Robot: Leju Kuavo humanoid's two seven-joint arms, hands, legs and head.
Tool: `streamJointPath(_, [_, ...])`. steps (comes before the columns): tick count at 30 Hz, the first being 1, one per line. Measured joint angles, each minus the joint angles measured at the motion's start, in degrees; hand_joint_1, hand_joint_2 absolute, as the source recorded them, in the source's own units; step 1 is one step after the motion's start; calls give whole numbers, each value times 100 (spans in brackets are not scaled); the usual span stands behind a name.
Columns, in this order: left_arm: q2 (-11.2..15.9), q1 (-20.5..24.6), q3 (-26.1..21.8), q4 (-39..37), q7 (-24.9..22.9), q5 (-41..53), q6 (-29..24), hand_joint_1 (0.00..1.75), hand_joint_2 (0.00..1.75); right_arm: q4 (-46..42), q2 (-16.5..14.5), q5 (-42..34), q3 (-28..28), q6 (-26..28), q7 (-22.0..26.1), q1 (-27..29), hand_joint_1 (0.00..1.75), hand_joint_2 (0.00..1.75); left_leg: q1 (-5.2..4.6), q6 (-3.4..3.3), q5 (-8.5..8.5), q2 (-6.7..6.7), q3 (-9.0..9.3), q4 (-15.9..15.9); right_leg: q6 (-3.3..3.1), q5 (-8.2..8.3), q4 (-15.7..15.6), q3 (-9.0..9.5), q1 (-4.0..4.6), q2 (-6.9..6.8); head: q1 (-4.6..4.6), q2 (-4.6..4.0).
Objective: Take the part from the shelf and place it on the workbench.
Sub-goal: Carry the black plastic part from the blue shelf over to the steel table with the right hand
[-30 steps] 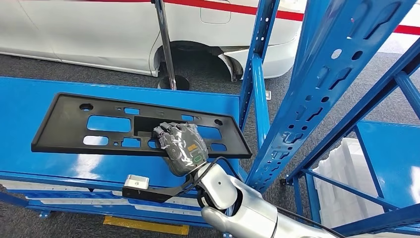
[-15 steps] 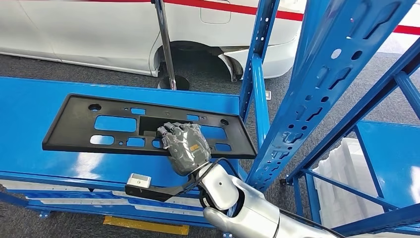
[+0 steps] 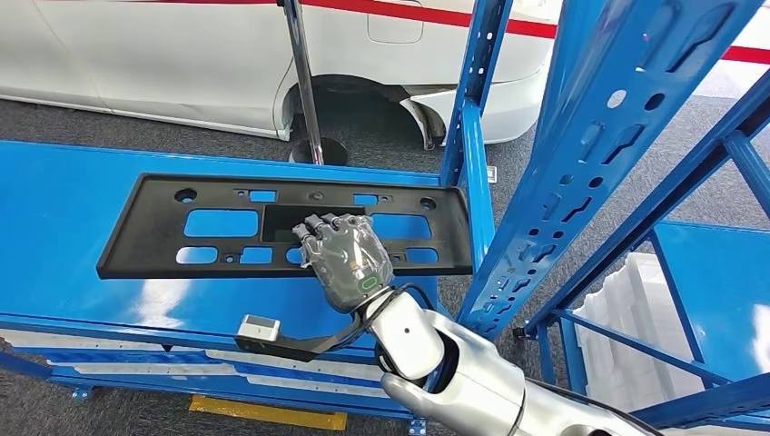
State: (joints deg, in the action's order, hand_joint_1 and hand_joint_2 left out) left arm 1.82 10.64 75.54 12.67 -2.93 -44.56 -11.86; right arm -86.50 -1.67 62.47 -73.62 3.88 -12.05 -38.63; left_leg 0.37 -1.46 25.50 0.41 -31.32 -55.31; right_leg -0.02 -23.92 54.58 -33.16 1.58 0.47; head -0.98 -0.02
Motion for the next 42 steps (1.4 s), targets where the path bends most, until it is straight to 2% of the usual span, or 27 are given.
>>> streamJointPath(15, [-64, 12, -91, 1, 11, 40, -80, 0, 175, -163, 227, 96, -50, -132, -78, 23, 175, 175, -1, 0, 0, 0, 1, 0, 0, 0, 0, 1, 0, 0, 0, 0])
streamJointPath(33, [-82, 14, -287, 1, 374, -66, -73, 0, 175, -449, 363, 218, -52, -178, -23, 41, 175, 175, -4, 0, 0, 0, 2, 0, 0, 1, 0, 2, 0, 0, 0, 0])
streamJointPath(42, [-86, 21, -322, 1, 380, -56, -31, 0, 175, -533, 398, 112, -51, -172, -22, 18, 175, 175, -47, -17, 1, 0, 1, -8, 32, 15, -8, 1, -44, -2, 0, 1])
